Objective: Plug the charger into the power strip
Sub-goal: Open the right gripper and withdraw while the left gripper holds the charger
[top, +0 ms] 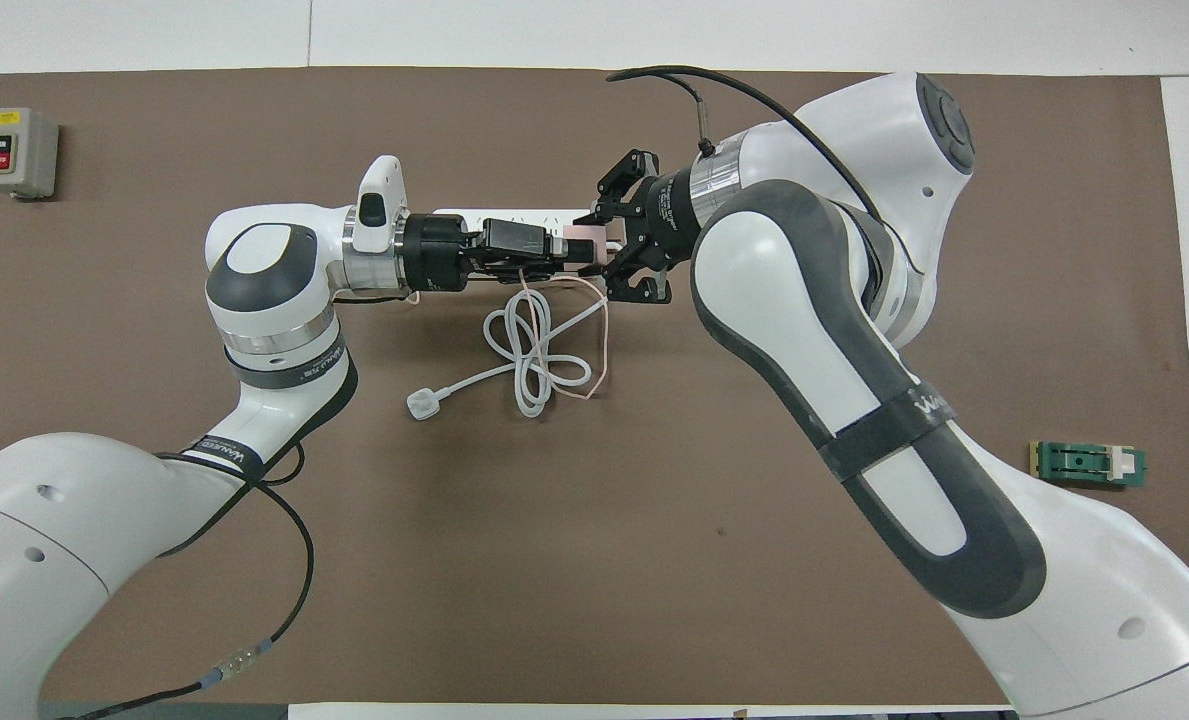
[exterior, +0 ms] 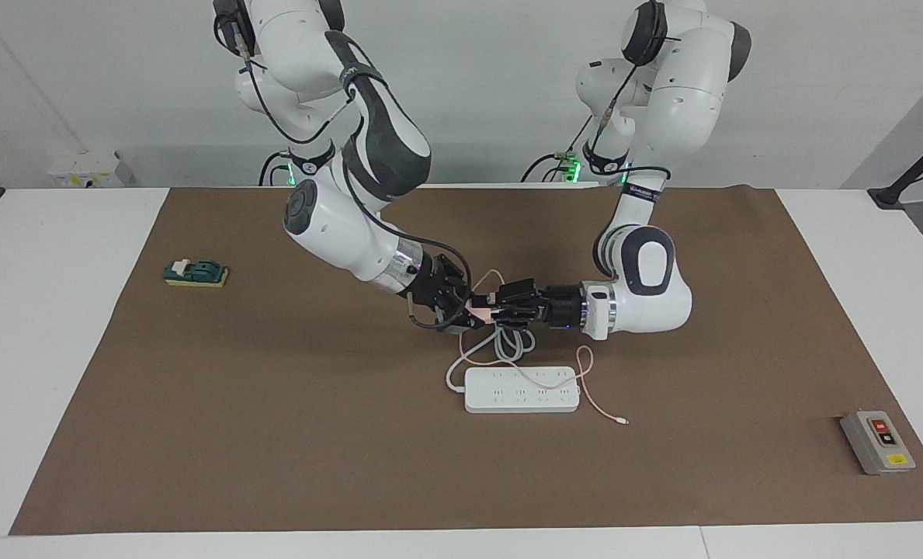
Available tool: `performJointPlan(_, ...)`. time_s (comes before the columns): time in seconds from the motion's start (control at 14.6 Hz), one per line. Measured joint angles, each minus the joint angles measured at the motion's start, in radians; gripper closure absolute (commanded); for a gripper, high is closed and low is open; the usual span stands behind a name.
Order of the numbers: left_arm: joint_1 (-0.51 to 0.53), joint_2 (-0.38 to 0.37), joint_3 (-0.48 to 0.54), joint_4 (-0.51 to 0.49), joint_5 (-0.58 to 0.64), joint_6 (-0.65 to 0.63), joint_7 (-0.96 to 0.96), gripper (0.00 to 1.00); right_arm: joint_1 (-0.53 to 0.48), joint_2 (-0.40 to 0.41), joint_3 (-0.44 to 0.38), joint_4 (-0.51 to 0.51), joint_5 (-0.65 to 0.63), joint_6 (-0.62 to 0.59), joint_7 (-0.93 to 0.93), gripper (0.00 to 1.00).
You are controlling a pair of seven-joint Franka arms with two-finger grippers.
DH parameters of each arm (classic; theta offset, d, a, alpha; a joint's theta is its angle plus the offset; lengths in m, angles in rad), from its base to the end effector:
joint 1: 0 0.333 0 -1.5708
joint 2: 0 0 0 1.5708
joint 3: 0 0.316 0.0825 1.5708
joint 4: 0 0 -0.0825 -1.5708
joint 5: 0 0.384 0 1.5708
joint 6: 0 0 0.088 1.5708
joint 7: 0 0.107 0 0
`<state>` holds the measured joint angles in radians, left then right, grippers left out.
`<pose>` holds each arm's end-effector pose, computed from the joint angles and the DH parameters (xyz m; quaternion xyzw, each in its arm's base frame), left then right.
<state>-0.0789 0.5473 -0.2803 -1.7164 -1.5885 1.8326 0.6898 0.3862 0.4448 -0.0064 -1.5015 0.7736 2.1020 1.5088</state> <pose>0.6112 -0.2886 0.3307 0.7090 -0.0365 -0.0381 0.7033 0.6435 0.2935 0.4392 -0.6923 0.6335 0.2314 0.2565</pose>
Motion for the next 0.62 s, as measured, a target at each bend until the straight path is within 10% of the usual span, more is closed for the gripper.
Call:
performJointPlan(0.21, 0.0, -0.001, 0.0, 0.0, 0.0, 0.0, 0.0, 1.0, 0.0, 0.0, 0.0, 0.001, 0.0, 0.0, 0.0, 0.93)
performJointPlan(0.27, 0.0, -0.002, 0.0, 0.0, 0.0, 0.001, 0.0, 1.0, 0.0, 0.0, 0.0, 0.001, 0.0, 0.0, 0.0, 0.02)
performJointPlan(0.62, 0.001, -0.018, 0.001, 0.0, -0.001, 0.001, -0.008, 1.0, -0.003, 0.002, -0.006, 0.002, 0.0, 0.001, 0.023, 0.0)
